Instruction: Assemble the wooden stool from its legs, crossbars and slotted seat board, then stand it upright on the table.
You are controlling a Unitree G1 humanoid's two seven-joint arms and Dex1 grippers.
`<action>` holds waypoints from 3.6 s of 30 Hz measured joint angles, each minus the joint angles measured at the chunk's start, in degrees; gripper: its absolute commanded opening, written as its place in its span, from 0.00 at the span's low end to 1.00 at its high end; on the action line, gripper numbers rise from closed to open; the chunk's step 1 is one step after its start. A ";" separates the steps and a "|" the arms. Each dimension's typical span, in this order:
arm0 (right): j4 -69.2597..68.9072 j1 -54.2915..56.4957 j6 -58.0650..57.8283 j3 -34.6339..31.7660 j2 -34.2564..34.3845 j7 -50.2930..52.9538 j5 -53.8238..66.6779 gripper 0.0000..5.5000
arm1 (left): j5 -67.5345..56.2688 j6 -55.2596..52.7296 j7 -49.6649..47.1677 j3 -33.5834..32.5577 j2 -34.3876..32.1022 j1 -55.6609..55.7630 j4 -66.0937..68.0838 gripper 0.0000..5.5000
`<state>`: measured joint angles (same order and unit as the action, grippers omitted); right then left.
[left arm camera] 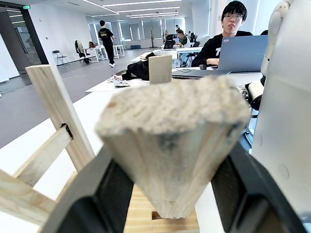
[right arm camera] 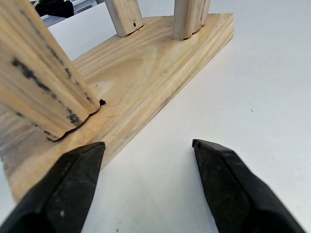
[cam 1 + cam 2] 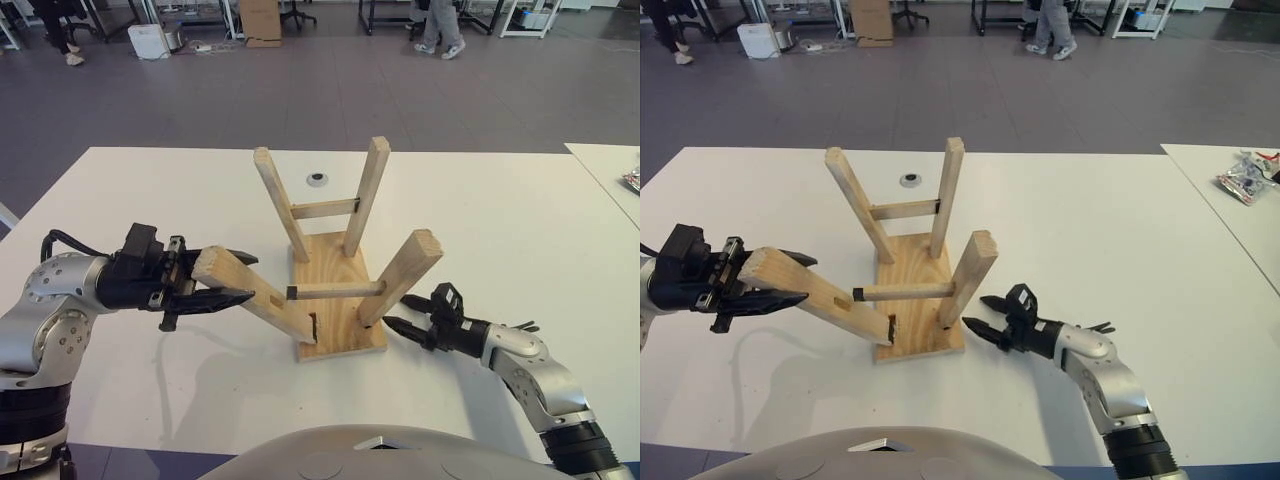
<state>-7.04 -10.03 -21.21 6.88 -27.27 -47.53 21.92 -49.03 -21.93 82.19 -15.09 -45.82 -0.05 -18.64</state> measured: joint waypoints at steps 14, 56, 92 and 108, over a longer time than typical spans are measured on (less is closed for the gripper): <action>-0.73 -0.67 0.21 0.27 1.06 1.71 0.12 0.61 | 3.16 -2.19 -5.64 3.25 -1.51 2.73 -1.77 0.37; 1.59 3.83 2.19 -1.33 4.08 7.39 -1.35 0.61 | 9.79 -6.66 -36.98 19.51 -1.09 -12.41 -10.30 0.64; -2.55 14.55 0.28 -8.73 7.25 22.85 -3.31 0.61 | 24.55 12.90 -40.46 17.45 15.50 -28.93 3.07 0.77; 3.76 32.76 21.37 -9.29 -0.11 11.23 -7.81 0.61 | 25.08 19.32 -38.65 18.88 18.36 -27.16 8.92 0.77</action>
<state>-3.28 22.73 0.16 -2.41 -27.38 -36.30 14.11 -23.96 -2.61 43.54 3.78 -27.46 -27.21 -9.72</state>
